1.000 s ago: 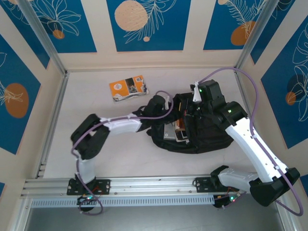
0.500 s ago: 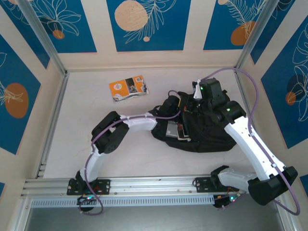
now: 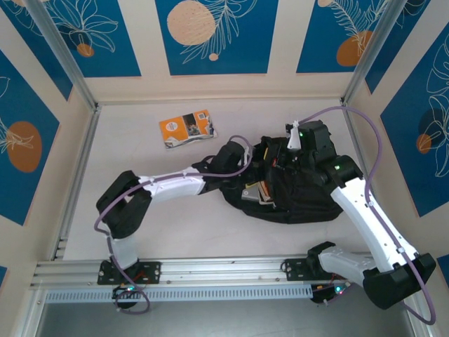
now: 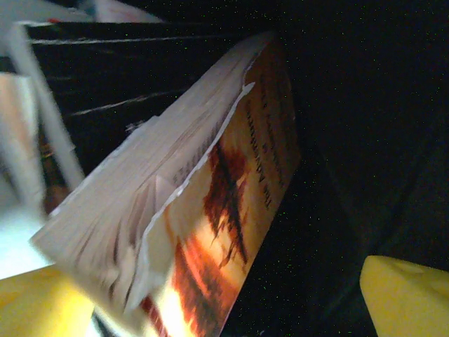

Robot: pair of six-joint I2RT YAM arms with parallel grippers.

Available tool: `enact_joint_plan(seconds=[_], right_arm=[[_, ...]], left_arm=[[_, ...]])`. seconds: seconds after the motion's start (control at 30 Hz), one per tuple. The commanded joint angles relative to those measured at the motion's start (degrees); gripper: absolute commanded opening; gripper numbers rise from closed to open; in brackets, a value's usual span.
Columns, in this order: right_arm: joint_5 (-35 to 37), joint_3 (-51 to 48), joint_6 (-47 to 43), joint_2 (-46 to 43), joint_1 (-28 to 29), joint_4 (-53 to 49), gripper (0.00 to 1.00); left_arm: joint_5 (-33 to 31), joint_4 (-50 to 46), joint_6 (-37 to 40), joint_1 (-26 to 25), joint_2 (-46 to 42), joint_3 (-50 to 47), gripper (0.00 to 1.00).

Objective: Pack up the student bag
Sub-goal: Place the book in the student bag, then close the student bag at the center of the table.

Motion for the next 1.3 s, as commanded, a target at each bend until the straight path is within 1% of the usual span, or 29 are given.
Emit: enact_joint_plan(seconds=[0.0, 0.1, 0.2, 0.27, 0.33, 0.37, 0.43, 0.5, 0.53, 0.6, 0.7, 0.77, 0.87, 0.9, 0.97, 1.0, 1.03, 1.07, 1.13, 1.2, 1.27], right_arm=[[-2.1, -0.8, -0.1, -1.1, -0.5, 1.6, 0.00], [-2.1, -1.3, -0.2, -1.5, -0.8, 1.6, 0.00], [-2.7, -1.8, -0.2, -1.8, -1.1, 2.0, 0.00], [-3.3, -2.1, -0.1, -1.9, -1.1, 2.3, 0.00], [-4.5, -2.9, -0.3, -1.6, -1.1, 3.0, 0.00], [-5.2, -3.5, -0.4, -1.2, -1.0, 3.5, 0.00], [-6.5, -4.6, -0.3, 0.1, -0.3, 4.2, 0.00], [-6.9, -6.0, -0.3, 1.3, 1.0, 5.4, 0.00], [-6.3, -6.9, -0.3, 1.9, 1.8, 6.0, 0.00], [-5.4, -8.9, 0.4, 3.1, 3.4, 8.2, 0.00], [-5.9, -11.9, 1.5, 5.6, 5.3, 12.6, 0.00], [-5.9, -13.0, 1.7, 7.7, 6.6, 14.5, 0.00], [-4.7, -13.7, 1.5, 10.7, 8.9, 16.4, 0.00], [-4.3, -13.7, 1.3, 11.5, 9.6, 16.8, 0.02], [-3.1, -13.2, 0.8, 13.0, 10.6, 16.8, 0.16], [-2.7, -13.0, 0.5, 13.4, 10.9, 16.8, 0.29], [-2.7, -12.8, 0.2, 13.6, 11.1, 16.8, 0.38], [-2.7, -12.8, -0.1, 13.6, 11.2, 16.9, 0.44], [-3.0, -13.0, -0.7, 13.0, 11.5, 17.2, 0.52], [-4.0, -13.9, -0.8, 12.0, 11.9, 18.2, 0.56], [-5.1, -14.6, -1.1, 11.0, 12.2, 18.5, 0.60]], left_arm=[[-0.1, -1.7, 3.6, 1.7, -5.2, -2.1, 0.95], [-1.4, -6.1, 6.5, 2.2, -7.3, -1.9, 0.95], [-1.9, -7.8, 7.1, 2.4, -8.4, -2.6, 0.93], [-3.3, -9.3, 7.9, 2.6, -9.7, -2.9, 0.90], [-7.2, -14.3, 10.5, 3.1, -11.5, -1.9, 0.89], [-10.2, -17.8, 11.9, 3.4, -12.4, -1.2, 0.88], [-18.1, -24.4, 15.0, 4.2, -14.8, -0.2, 0.87], [-22.3, -26.9, 17.0, 5.4, -17.0, -0.5, 0.87], [-23.3, -27.2, 17.6, 6.3, -17.9, -0.9, 0.87], [-23.4, -27.8, 18.9, 8.9, -18.2, -0.6, 0.87], [-22.6, -30.7, 19.4, 14.3, -16.1, 2.1, 0.87], [-21.1, -31.1, 19.4, 17.9, -13.8, 3.8, 0.86], [-19.2, -32.8, 21.3, 22.8, -7.6, 8.8, 0.86], [-18.8, -33.7, 22.4, 24.3, -4.8, 11.5, 0.86], [-18.2, -35.8, 25.6, 26.7, 1.4, 17.5, 0.86], [-18.8, -38.3, 27.1, 27.9, 5.3, 21.9, 0.86], [-19.4, -41.3, 28.1, 29.1, 8.9, 26.4, 0.86], [-19.6, -42.7, 28.5, 30.1, 11.6, 29.6, 0.86], [-19.2, -42.5, 28.3, 32.1, 15.6, 34.0, 0.86], [-18.0, -40.7, 28.6, 33.3, 18.5, 37.1, 0.84], [-16.6, -42.0, 29.5, 34.4, 22.5, 42.6, 0.83]])
